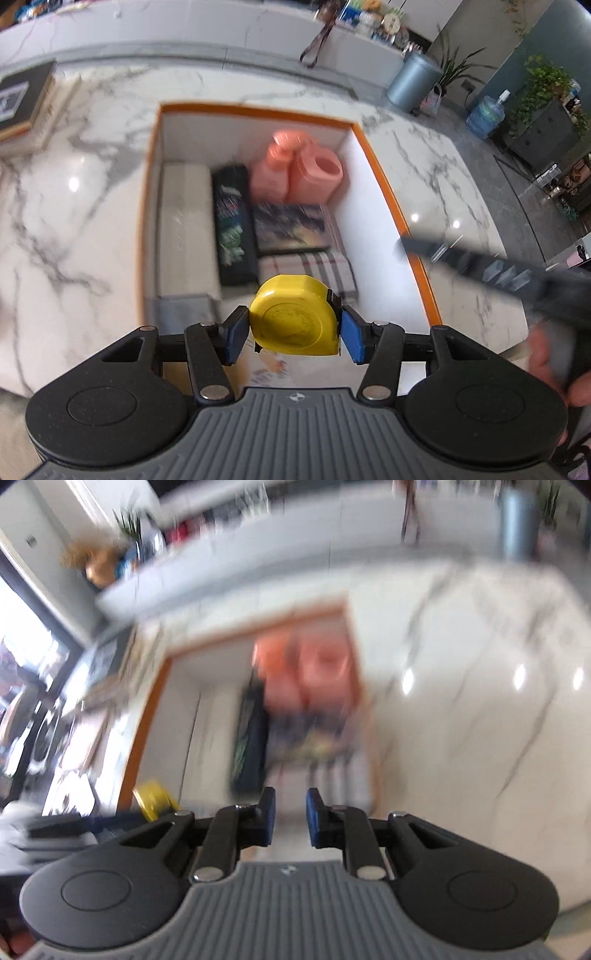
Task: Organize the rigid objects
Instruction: 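Lower the white jar and tape measure into the box, open both grippers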
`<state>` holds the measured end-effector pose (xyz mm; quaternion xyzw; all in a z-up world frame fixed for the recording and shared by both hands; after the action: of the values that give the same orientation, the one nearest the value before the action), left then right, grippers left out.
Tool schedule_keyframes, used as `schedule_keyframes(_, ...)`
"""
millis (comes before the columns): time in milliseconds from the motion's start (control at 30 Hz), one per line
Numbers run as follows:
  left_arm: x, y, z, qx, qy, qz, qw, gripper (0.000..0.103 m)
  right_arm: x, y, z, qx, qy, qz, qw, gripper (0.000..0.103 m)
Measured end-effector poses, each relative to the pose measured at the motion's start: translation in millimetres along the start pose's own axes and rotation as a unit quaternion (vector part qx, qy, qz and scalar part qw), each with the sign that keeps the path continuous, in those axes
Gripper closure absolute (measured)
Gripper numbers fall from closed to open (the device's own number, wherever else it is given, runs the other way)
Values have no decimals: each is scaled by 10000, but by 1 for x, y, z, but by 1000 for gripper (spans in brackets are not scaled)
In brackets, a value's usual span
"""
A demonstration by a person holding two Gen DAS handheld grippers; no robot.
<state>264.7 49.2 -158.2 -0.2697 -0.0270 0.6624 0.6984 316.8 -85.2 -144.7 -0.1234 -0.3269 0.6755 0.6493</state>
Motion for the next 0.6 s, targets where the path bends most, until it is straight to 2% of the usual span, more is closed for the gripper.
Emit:
schedule_keyframes(67, -7, 4, -12, 175, 33, 142, 9997, 42, -13, -8, 14, -422, 256, 82, 9987, 76)
schedule_keyframes(167, -15, 9, -33, 415, 8, 346, 9985, 42, -33, -16, 16, -655, 529, -40, 9964, 73)
schedule_keyframes(367, -21, 19, -68, 760, -279, 508, 9954, 42, -60, 1, 13, -506, 447, -362, 9971, 66)
schedule_keyframes(600, -24, 23, -88, 985, -741, 356, 9917, 42, -64, 6, 5, -394, 299, -412, 9979, 64)
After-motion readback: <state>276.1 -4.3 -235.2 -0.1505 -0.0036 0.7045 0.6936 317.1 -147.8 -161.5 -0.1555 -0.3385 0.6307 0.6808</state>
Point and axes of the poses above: each gripper's, at about its wrist camera, not at the fingertips, and z roughly against the way its jaws point, x to its left, y to its underside, the point moved 8 cm from there along -z, roughly the way its jaws point
